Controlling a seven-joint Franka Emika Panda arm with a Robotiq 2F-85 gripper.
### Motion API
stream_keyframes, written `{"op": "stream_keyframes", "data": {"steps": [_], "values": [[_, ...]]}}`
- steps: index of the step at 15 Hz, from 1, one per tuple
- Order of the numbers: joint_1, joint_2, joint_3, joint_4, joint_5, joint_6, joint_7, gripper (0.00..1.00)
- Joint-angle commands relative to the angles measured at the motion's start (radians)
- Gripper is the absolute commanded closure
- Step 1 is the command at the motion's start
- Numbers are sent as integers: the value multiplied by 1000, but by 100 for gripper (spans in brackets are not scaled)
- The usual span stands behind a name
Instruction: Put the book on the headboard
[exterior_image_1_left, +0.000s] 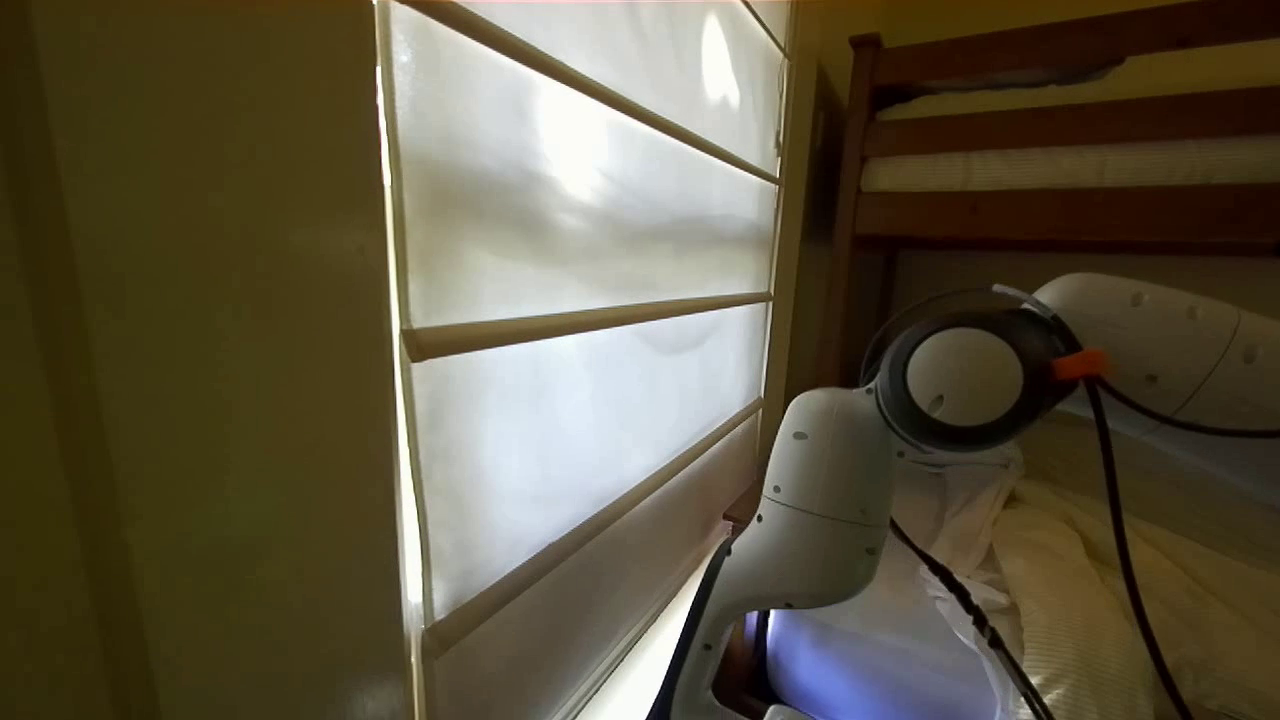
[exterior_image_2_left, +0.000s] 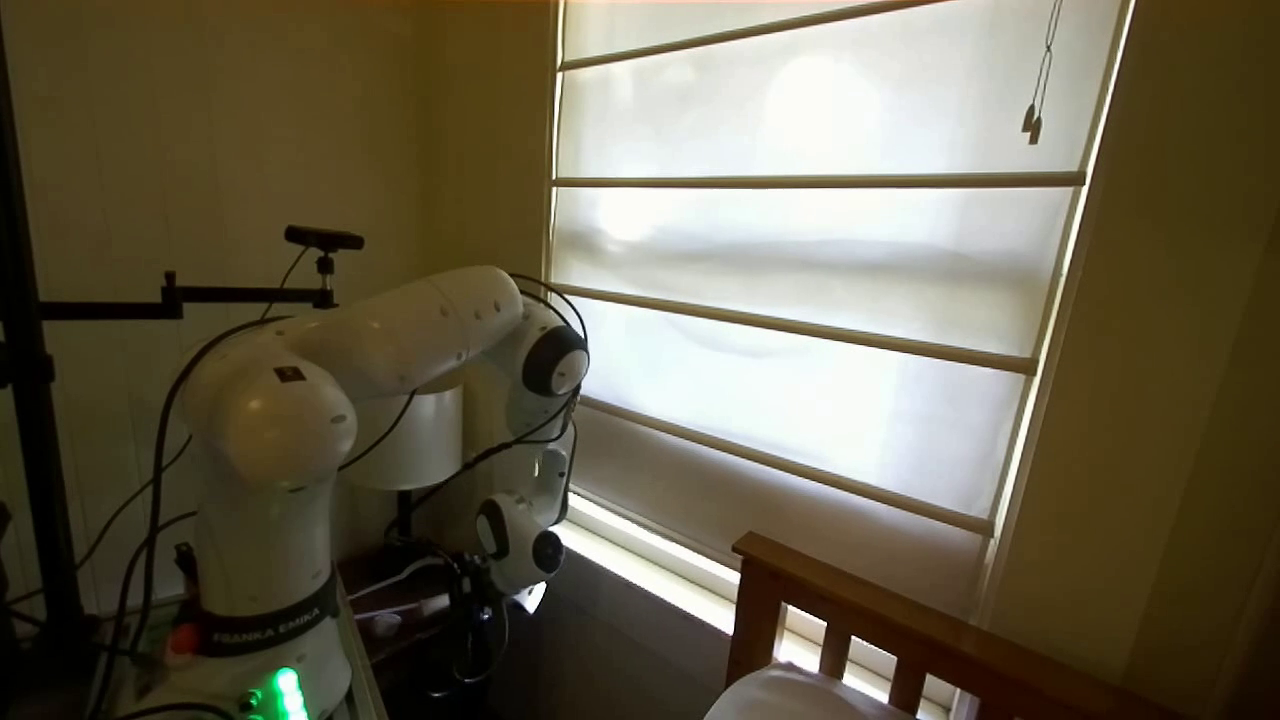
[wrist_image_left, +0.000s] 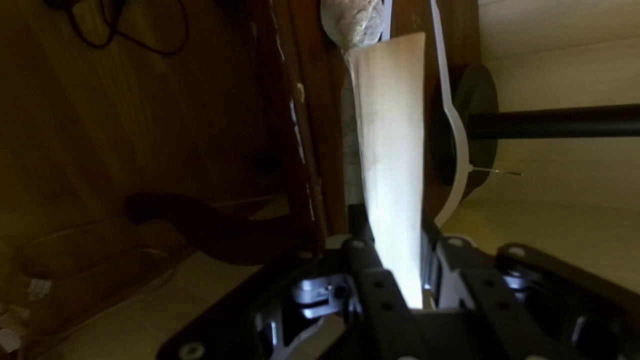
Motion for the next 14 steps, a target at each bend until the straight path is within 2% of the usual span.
{"op": "stream_keyframes", "data": {"steps": [1, 5, 9, 12, 14], "values": [[-16, -161, 30, -172, 158, 132, -65, 94], [-10, -268, 35, -274, 225, 269, -24, 94], [-37, -370, 34, -364, 241, 330, -16, 94], [-66, -440, 29, -420, 214, 356, -10, 94], [-110, -447, 25, -445, 124, 339, 20, 94]]}}
